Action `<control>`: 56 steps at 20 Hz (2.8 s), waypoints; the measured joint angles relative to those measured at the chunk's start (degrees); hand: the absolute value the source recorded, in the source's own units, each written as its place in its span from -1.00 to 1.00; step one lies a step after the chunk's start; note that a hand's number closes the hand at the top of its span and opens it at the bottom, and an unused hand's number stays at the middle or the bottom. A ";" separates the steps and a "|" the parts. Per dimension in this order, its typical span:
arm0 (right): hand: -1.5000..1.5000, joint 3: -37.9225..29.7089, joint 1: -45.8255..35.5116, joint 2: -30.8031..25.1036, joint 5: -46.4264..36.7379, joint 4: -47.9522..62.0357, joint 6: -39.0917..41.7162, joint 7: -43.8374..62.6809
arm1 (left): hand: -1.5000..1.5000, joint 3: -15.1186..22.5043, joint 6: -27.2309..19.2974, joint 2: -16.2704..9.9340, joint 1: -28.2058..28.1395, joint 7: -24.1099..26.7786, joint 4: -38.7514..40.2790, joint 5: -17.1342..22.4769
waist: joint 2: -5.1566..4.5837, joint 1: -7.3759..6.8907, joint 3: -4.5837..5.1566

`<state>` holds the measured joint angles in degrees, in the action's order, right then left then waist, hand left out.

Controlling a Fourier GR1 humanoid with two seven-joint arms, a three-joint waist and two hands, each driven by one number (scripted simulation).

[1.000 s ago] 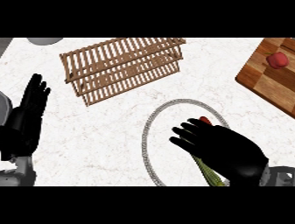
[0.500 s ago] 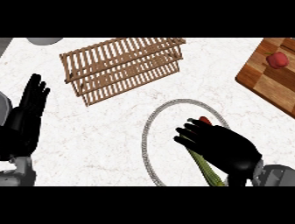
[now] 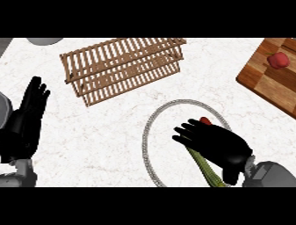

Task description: Pick the squash from the placemat and place it in the tiered shelf

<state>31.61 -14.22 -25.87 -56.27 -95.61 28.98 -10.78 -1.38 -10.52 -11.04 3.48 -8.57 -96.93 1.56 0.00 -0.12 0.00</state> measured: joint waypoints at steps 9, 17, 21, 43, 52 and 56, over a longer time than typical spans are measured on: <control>1.00 -1.10 0.74 4.84 -6.10 6.18 -0.50 -3.78 | 0.00 -1.92 1.59 0.65 1.13 -0.69 0.46 -0.38 | 0.02 0.01 0.01; 1.00 0.02 -0.64 6.00 -12.64 9.71 -6.57 -8.81 | 0.00 -2.56 2.48 1.06 1.00 -0.59 0.47 -0.78 | 0.65 -0.12 0.62; 1.00 0.55 0.47 6.89 -14.66 8.43 -9.50 -10.32 | 0.00 -2.24 2.29 1.69 0.43 -1.06 -0.46 -1.28 | 0.78 -0.01 0.84; 1.00 10.47 -4.69 25.60 8.78 -11.76 -20.14 56.50 | 0.00 -1.90 3.07 1.94 1.41 -0.69 0.97 -1.69 | 0.26 -1.14 0.10; 1.00 5.63 -27.64 25.40 11.11 -13.66 -24.40 73.84 | 0.00 -3.02 3.55 1.27 1.68 -0.87 1.17 -1.25 | 0.27 -0.93 0.12; 1.00 1.57 -33.99 25.38 12.11 -9.83 -24.90 74.51 | 0.00 -2.77 3.22 2.01 2.08 -0.60 1.65 -1.47 | 0.17 -0.66 0.09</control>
<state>33.18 -48.21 -0.49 -44.16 -105.44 4.09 63.74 -4.15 -7.30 -9.03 5.55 -9.18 -95.28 0.09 0.17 -0.78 0.09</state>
